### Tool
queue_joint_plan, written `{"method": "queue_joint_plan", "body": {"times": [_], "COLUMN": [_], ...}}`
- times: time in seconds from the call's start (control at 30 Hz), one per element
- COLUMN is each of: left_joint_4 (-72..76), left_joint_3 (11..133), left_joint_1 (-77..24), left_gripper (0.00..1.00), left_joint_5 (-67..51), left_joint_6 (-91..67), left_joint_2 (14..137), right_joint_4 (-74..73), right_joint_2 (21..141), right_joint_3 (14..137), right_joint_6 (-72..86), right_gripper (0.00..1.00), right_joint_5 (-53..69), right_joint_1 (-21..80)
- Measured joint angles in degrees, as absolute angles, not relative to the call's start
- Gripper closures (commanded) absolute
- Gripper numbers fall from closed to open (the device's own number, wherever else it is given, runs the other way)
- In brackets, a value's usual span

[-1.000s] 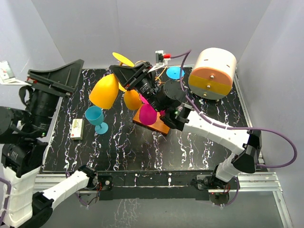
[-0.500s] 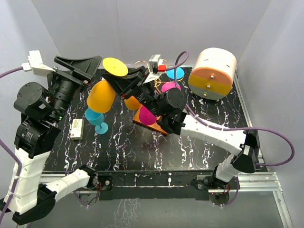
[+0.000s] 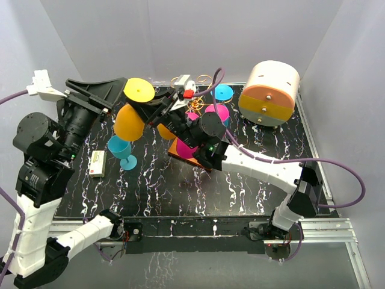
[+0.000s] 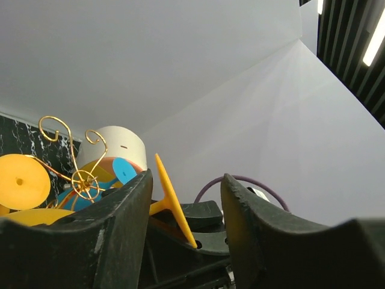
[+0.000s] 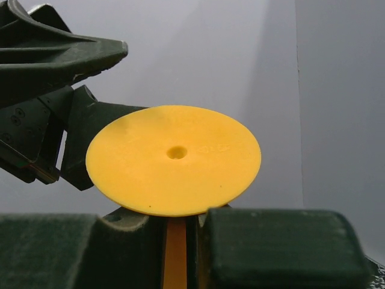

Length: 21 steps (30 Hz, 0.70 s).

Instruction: Place the wine glass upside down on the wine glass rack

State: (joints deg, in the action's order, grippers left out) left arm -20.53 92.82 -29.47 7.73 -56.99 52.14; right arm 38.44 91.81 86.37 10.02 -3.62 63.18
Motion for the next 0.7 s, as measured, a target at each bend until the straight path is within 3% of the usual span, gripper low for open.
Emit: {"method": "queue_joint_plan", "body": {"times": [0.13, 0.3, 0.43, 0.63, 0.7], "left_joint_4": [-20.6, -21.0, -21.4, -22.1, -22.3], "left_joint_3": [92.1, 90.7, 90.6, 89.9, 89.9], "left_joint_1": [-29.5, -29.5, -29.5, -29.5, -29.6], "left_gripper": [0.73, 0.81, 1.0, 1.0, 1.0], "left_joint_5": [6.8, 6.7, 7.2, 8.4, 8.7], "left_joint_6": [-57.3, -57.4, -57.8, -59.0, -59.0], "left_joint_2": [53.1, 53.3, 53.0, 52.2, 52.1], "right_joint_4": [37.5, 37.3, 37.2, 36.9, 36.9], "right_joint_2": [92.3, 92.3, 92.3, 92.3, 92.3], "right_joint_3": [86.4, 86.4, 86.4, 86.3, 86.3], "right_joint_6": [7.3, 4.3, 2.1, -1.4, -1.5], "right_gripper": [1.0, 1.0, 1.0, 1.0, 0.91], "right_joint_5": [-3.2, -2.9, -2.4, -1.3, -1.2], "right_joint_1": [63.4, 63.4, 63.4, 63.4, 63.4]}}
